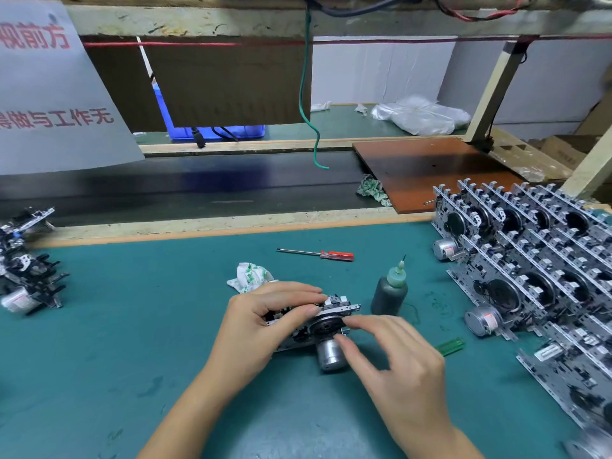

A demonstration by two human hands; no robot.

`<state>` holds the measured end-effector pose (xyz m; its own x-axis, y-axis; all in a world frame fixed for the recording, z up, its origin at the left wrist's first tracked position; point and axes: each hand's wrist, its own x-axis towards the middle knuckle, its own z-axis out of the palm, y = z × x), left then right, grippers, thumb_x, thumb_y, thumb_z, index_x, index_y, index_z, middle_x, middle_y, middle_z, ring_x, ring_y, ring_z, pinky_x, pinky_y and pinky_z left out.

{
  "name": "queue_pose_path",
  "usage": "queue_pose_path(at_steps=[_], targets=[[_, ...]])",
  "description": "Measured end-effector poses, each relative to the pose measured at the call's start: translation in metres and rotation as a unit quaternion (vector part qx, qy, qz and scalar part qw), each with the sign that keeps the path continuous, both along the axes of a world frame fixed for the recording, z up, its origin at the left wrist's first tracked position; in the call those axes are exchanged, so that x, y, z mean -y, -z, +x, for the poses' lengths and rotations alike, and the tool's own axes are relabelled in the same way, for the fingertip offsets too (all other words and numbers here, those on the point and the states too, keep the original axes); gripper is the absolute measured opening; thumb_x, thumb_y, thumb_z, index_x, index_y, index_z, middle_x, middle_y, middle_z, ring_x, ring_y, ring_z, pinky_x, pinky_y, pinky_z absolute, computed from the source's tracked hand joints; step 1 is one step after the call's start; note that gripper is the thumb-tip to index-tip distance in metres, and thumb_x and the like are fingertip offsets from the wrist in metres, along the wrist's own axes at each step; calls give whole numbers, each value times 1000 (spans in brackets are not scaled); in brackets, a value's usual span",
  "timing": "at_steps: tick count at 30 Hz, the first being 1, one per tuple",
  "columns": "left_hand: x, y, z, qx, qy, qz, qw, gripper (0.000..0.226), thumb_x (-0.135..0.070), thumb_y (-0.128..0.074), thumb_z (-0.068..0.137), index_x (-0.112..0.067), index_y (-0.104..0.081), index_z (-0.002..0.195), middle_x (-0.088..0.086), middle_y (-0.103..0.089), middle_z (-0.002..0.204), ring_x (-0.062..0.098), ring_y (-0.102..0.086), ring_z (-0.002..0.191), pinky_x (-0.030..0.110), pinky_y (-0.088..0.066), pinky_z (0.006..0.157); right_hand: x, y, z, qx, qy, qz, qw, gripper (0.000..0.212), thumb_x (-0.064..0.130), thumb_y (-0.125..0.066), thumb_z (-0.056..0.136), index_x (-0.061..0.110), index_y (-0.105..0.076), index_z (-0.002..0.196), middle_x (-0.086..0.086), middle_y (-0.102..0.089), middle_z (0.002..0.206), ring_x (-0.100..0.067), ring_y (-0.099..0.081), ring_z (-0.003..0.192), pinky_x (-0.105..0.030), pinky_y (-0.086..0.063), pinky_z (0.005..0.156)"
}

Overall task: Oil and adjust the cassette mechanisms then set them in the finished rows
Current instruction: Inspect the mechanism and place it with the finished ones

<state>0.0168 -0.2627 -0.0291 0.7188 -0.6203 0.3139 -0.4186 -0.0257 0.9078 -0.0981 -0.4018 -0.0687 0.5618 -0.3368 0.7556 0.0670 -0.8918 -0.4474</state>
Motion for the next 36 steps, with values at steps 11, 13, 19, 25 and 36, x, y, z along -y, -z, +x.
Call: queue_pose_path(at_steps=[11, 13, 19, 25, 36], targets=[[-1, 1, -2, 0, -1, 2, 1000, 16, -22, -70, 78, -35, -77, 84, -18, -73, 93, 2, -65, 96, 13, -45, 85, 0, -6, 4, -20, -25, 62, 998, 12, 20, -75, 72, 16, -70, 82, 12, -65, 82, -3, -57, 81, -12, -43, 77], [-1, 1, -2, -6, 3, 4, 1000, 12, -23, -72, 79, -33, -77, 85, -17, -73, 93, 1, -65, 97, 12, -45, 84, 0, -8, 5, -20, -28, 58, 998, 11, 21, -75, 72, 16, -70, 80, 12, -64, 80, -4, -56, 79, -13, -43, 75], [-7, -4, 4, -34, 49, 16, 998, 12, -23, -75, 77, -33, -78, 84, -15, -73, 96, 1, -64, 97, 10, -45, 80, 6, -12, 1, -34, -62, 121, 990, 30, 41, -70, 72, 32, -55, 96, 19, -52, 88, 0, -53, 84, -8, -39, 78], [-8, -4, 4, -52, 69, -7, 996, 12, -19, -73, 75, -28, -78, 82, -12, -74, 94, 3, -66, 93, 10, -45, 79, 11, -11, 13, -166, -155, 201, 953, 32, 32, -74, 66, 44, -53, 87, 23, -58, 97, 0, -52, 92, -10, -38, 79], [3, -3, 12, -19, 74, 9, 997, 12, -25, -70, 77, -31, -77, 85, -11, -74, 95, 7, -65, 96, 16, -47, 84, 27, -14, 23, -204, -251, 368, 872, 31, 30, -77, 66, 36, -65, 95, 8, -70, 95, -11, -65, 93, -31, -49, 91]])
